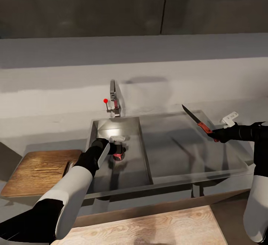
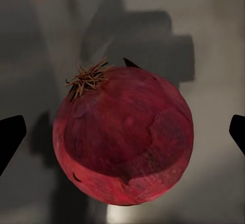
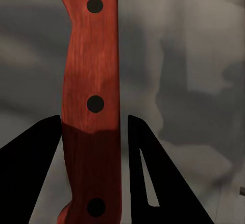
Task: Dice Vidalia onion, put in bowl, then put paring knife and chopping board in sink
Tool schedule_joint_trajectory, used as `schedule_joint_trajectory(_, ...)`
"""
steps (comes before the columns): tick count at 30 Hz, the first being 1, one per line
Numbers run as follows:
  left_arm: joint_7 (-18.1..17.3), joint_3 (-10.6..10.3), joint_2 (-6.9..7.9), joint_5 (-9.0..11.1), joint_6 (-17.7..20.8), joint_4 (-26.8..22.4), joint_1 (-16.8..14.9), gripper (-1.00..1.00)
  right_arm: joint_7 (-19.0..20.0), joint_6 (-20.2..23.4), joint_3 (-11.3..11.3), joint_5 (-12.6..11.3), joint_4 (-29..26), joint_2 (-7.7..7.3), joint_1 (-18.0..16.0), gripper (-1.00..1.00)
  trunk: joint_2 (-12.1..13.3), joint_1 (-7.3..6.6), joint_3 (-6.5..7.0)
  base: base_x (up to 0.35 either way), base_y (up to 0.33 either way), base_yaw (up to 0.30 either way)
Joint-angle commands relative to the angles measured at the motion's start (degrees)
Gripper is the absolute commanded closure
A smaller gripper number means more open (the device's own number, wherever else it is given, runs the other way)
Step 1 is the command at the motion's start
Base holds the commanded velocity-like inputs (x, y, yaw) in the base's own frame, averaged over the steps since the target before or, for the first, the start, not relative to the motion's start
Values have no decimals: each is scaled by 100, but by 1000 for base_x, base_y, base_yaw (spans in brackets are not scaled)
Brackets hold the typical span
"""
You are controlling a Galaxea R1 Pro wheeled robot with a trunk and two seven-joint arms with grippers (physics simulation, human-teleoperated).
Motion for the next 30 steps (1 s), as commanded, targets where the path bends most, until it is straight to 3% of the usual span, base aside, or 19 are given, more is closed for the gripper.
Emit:
schedule_joint_trajectory(1,-2,-4,0,12,27,-7,-4,-100,43,56,-2,31,-5,-1,-10,100,-11,3,-11,0,0,0)
schedule_joint_trajectory(6,-2,-4,0,16,27,-5,-4,-100,43,57,-2,31,-5,-1,-9,100,-11,3,-12,0,0,0)
schedule_joint_trajectory(7,-2,-4,0,16,27,-5,-4,100,43,58,-2,31,-5,-1,-9,100,-11,3,-12,0,0,0)
schedule_joint_trajectory(19,-2,-7,0,12,32,-10,-4,100,43,55,-2,31,-5,-1,-9,100,-11,3,-4,0,0,0)
schedule_joint_trajectory(30,-5,-12,0,12,28,-22,-4,100,43,60,-2,31,-5,-1,-8,100,-11,3,89,0,0,0)
